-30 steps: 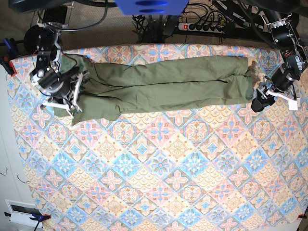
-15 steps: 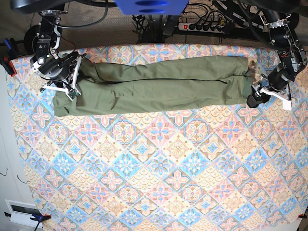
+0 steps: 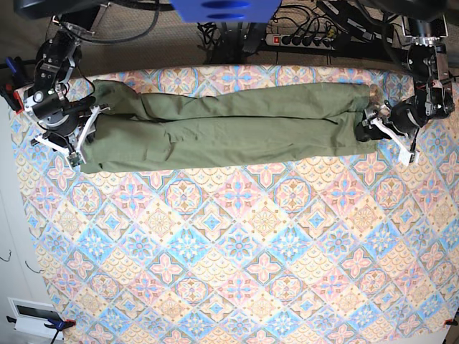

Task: Layout the t-shirt on the table in an organized manner, then fold the t-shirt properly
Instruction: 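Pull the folded strip taut between both grippers and lay it straight, then lift the strip end with the left gripper and fold it toward the right gripper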

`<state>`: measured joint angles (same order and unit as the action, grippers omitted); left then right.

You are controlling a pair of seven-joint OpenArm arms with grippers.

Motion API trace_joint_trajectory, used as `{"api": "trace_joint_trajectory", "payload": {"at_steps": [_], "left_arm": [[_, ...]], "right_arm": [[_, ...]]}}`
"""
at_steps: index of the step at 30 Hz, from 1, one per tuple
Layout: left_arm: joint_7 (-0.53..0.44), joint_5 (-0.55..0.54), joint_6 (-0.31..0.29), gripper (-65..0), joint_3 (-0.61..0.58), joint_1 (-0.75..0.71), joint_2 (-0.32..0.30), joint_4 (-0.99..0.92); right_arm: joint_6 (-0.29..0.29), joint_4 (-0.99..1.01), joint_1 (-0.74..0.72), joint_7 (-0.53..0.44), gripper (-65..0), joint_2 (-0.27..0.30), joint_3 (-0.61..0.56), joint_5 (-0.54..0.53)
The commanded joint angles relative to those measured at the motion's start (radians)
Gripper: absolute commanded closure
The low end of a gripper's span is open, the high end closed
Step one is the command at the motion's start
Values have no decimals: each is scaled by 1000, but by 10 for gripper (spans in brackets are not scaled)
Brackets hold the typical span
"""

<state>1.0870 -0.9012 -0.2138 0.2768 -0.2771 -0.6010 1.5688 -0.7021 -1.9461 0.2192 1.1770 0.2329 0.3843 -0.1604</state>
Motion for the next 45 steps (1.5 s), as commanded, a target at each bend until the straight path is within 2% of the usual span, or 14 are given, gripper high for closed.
{"api": "trace_joint_trajectory", "payload": {"at_steps": [1,5,10,16,22,27,30,34,35,42,45], "left_arm": [[-8,-8,0,-477,9,2,-23,9],[48,-9,0,-476,9,12,-21,-75],[45,-9,0,-474,9,11,-13,-124],[51,-8,0,-472,3,11,49,-126],[51,-20,1,-470,-116,11,65,-121],[52,-22,1,-465,-136,6,91,-121],[68,-42,1,-406,-138,3,92,-121],[115,-141,1,-251,-138,9,92,-121],[115,-157,1,-231,-138,11,92,-121],[109,-183,1,-204,-135,12,92,-121],[86,-183,1,-132,-124,26,92,-121]], "right_arm": [[4,-17,-11,-6,-193,13,6,3],[4,-16,-42,-4,-193,9,6,3],[4,-16,-54,-4,-193,7,6,3],[4,-14,-73,1,-193,7,5,2],[4,-14,-74,1,-193,7,3,2],[4,-14,-96,2,-193,7,3,2],[4,-14,-96,4,-193,7,3,2],[4,-14,-102,4,-193,7,3,2],[4,-14,-102,4,-193,7,3,2],[4,-14,-103,4,-193,6,-23,2],[4,-14,-103,4,-193,6,-25,2]]}}
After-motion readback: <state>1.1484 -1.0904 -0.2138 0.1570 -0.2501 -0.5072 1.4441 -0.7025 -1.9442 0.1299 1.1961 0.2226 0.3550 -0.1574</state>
